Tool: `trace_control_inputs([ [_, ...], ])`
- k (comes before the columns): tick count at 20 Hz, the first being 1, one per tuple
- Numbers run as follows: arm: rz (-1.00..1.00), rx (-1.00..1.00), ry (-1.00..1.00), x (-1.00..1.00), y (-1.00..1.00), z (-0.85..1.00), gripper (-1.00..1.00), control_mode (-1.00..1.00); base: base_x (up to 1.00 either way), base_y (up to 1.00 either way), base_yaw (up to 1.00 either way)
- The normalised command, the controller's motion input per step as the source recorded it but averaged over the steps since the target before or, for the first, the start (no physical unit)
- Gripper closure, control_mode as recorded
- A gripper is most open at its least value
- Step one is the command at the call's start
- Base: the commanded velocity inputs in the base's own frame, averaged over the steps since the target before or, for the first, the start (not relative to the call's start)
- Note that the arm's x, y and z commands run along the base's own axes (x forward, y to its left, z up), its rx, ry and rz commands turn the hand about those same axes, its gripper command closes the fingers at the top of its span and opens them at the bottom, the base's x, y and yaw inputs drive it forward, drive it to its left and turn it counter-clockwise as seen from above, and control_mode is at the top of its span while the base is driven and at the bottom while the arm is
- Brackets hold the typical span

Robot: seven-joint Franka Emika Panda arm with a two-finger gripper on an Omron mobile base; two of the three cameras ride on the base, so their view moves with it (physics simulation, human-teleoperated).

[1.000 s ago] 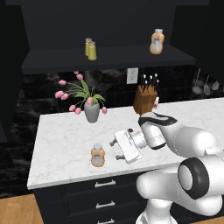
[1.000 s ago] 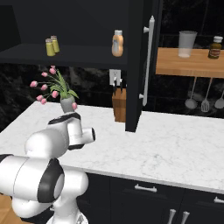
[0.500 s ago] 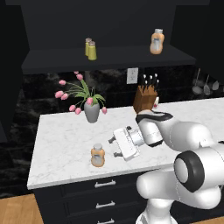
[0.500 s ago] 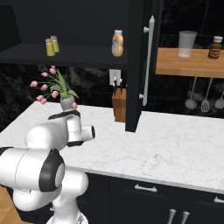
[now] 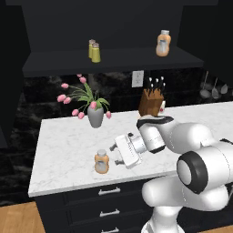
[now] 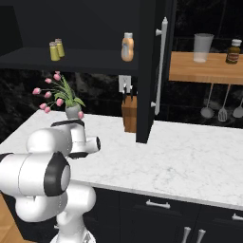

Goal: Put the shaker and condiment bottle from the counter next to their counterparts in the cabinet.

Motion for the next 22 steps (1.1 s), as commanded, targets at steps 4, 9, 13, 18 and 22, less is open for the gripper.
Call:
trace_control_inputs([
  [4, 0.0, -0.02, 0.0, 0.0, 0.15, -0.02, -1.0, -1.0, 0.0, 0.0, 0.0],
  [9, 0.0, -0.03, 0.0, -0.03, 0.1, 0.0, -1.0, -1.0, 0.0, 0.0, 0.0],
  [13, 0.0, -0.04, 0.0, -0.05, 0.04, 0.0, -1.0, -1.0, 0.0, 0.0, 0.0],
  [18, 0.0, -0.03, 0.0, 0.0, 0.07, 0.0, -1.0, -1.0, 0.0, 0.0, 0.0],
  [22, 0.0, -0.04, 0.0, -0.04, 0.1, 0.0, -1.0, -1.0, 0.0, 0.0, 0.0],
])
